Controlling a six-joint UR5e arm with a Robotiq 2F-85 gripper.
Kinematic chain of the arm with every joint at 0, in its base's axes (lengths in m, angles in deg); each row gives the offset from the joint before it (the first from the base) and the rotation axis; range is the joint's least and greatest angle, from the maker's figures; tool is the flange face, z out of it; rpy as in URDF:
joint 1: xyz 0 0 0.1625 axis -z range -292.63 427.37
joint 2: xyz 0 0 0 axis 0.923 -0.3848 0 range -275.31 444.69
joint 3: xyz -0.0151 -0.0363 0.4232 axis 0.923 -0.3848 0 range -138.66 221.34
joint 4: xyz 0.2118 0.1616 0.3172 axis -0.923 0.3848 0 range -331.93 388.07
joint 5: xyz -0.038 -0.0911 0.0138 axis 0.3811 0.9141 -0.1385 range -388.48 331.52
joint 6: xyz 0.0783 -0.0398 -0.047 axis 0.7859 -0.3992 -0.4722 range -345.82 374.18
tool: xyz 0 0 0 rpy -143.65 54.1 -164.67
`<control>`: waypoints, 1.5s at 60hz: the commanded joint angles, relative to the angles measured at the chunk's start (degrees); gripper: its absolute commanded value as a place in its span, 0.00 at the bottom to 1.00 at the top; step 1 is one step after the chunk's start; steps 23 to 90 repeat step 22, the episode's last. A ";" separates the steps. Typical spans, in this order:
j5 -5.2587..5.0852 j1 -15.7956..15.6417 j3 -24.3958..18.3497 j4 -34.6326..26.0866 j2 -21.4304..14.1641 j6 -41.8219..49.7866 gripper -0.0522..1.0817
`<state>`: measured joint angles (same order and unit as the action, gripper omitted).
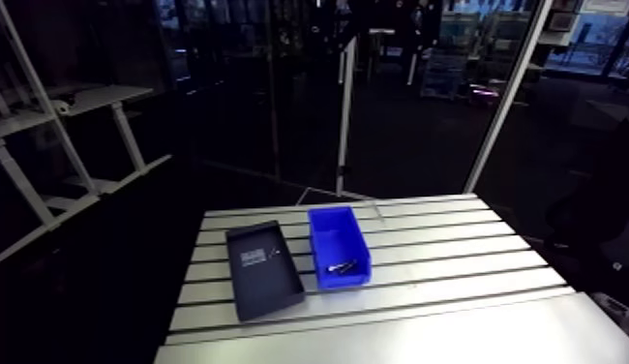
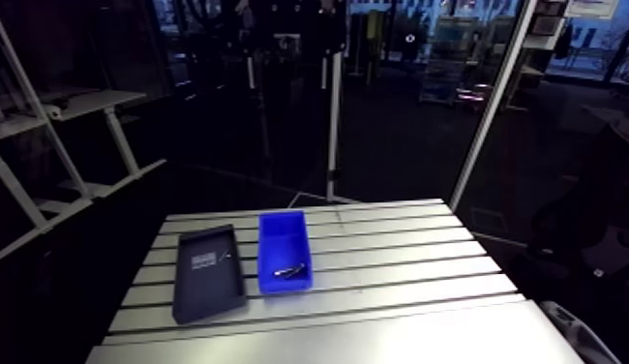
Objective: Pick up the M10 bolt from the tray and put it into the blue bin.
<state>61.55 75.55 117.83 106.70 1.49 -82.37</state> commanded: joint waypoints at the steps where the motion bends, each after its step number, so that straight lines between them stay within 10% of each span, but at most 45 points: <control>1: 0.09 -0.01 0.45 0.24 -0.07 0.00 0.05; 90: 0.19 -0.01 0.45 0.33 0.45 0.09 0.05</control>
